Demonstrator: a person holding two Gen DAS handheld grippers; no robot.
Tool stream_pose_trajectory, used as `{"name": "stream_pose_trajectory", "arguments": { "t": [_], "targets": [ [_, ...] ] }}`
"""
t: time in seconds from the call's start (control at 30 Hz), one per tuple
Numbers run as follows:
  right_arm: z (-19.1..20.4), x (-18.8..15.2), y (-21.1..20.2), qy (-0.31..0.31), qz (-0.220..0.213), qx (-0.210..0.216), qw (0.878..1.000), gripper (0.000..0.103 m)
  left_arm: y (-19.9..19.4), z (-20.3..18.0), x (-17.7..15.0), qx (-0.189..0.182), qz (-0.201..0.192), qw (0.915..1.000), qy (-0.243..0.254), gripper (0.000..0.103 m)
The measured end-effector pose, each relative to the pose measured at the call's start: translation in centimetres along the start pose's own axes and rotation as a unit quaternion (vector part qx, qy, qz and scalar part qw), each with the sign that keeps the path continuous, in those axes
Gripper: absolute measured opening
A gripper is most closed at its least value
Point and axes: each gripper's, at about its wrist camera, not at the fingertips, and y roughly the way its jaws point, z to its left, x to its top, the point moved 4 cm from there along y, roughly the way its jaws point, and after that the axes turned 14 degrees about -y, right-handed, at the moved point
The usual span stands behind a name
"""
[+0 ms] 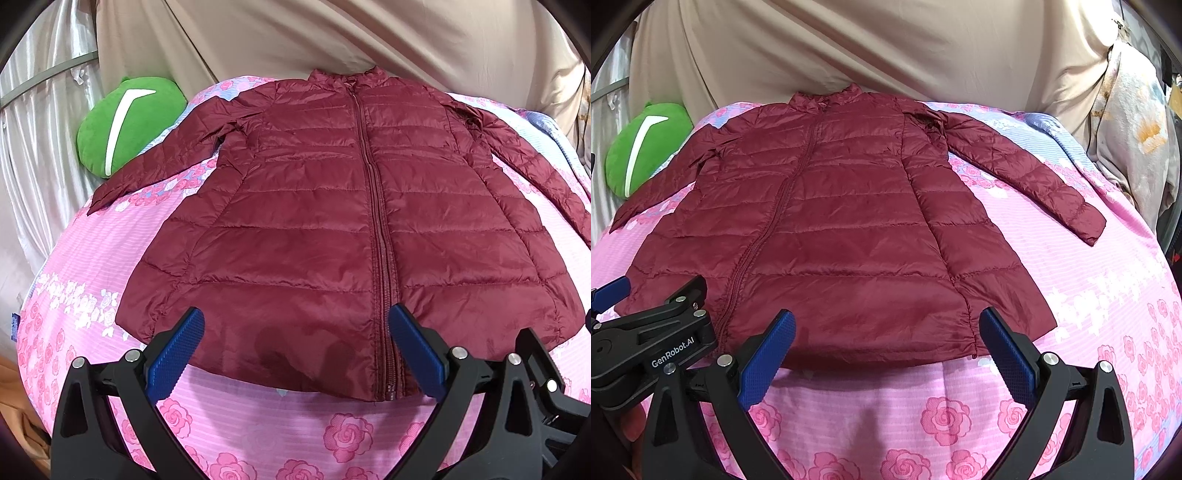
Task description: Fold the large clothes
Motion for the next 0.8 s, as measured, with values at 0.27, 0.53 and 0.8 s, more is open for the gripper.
{"name": "stream_pose_trajectory", "arguments": {
  "t": [0.27, 0.53, 0.8],
  "targets": [
    [0.01, -0.01, 0.02, 0.0, 0.001, 0.0, 1.0, 0.098, 0.05, -0.03, -0.03, 0.001, 0.0, 1.0, 0.0, 0.097],
    [-0.12, -0.29, 0.2, 0.002, 0.003, 0.0, 1.0, 0.098, 0.27, -0.04, -0.24, 0.002, 0.002, 1.0, 0.001, 0.097],
    [-0.48, -0.29, 0.46, 0.005, 0.001, 0.024, 1.0, 0.098, 0.4, 0.23, -0.17, -0.026, 0.022, 0.9994, -0.003, 0.098]
  ]
}}
